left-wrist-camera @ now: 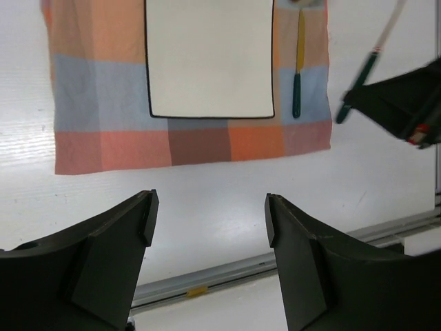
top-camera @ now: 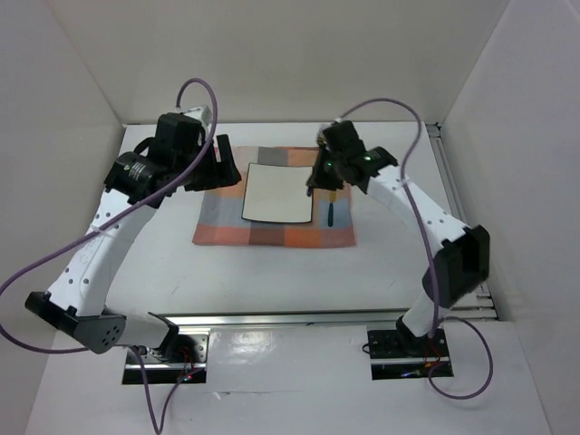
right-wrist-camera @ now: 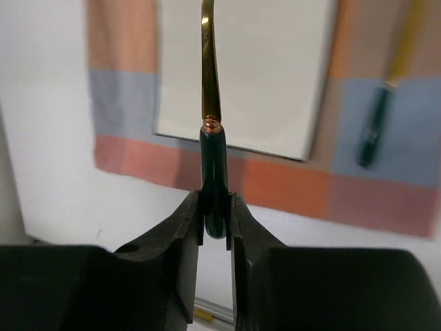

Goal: Set the dinner table for one person

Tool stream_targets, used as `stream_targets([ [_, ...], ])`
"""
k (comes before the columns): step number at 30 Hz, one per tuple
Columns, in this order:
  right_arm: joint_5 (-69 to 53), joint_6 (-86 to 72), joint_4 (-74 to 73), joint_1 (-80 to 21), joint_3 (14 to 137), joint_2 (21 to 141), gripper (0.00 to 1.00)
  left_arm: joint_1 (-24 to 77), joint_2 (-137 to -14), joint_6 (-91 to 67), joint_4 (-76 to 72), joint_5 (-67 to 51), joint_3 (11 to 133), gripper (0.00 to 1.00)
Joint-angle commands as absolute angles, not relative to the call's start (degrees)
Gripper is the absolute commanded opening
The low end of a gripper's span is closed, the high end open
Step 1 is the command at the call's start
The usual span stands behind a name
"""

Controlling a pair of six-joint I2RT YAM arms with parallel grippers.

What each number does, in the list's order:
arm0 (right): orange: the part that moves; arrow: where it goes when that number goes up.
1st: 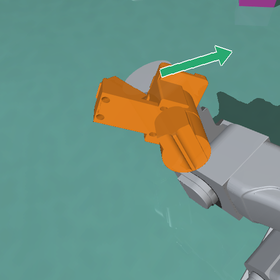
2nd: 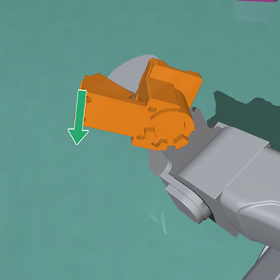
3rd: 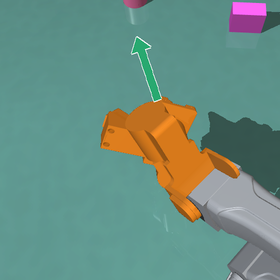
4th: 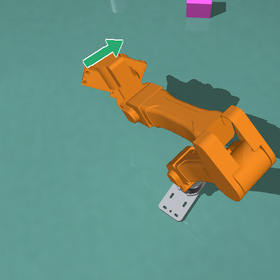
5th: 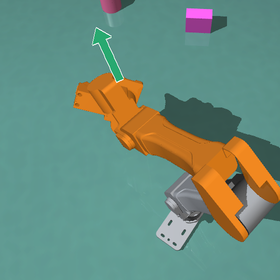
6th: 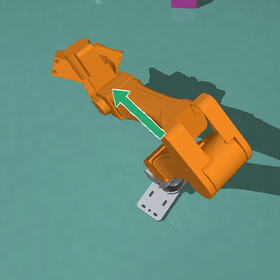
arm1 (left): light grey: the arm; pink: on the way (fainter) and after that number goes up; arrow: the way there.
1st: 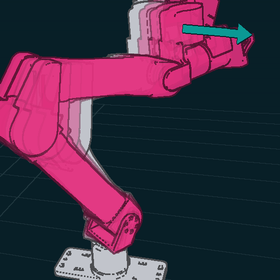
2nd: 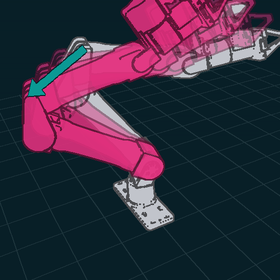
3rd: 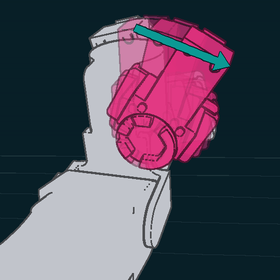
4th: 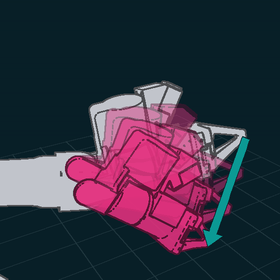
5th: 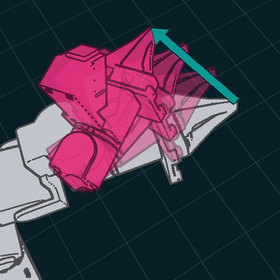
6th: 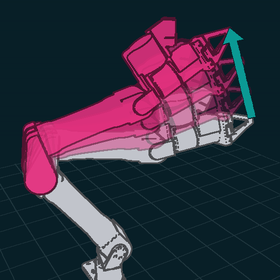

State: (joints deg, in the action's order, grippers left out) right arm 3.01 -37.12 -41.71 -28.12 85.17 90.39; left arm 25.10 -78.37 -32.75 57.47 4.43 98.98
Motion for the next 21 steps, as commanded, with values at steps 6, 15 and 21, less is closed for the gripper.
stream_targets([
  [6,-8.69,-32.88,-35.95,-37.87,112.62,117.81,0.0,24.35,-65.14,-39.9,54.85,11.6,102.04,0.81],
  [15,-11.86,-37.35,-30.95,-40.52,129.55,137.53,0.0,24.35,-63.81,-39.9,56.69,10.46,100.64,0.82],
  [21,-13.0,-40.17,-26.2,-41.04,133.32,143.43,0.0,24.35,-63.28,-40.52,57.3,9.23,98.09,0.82],
])
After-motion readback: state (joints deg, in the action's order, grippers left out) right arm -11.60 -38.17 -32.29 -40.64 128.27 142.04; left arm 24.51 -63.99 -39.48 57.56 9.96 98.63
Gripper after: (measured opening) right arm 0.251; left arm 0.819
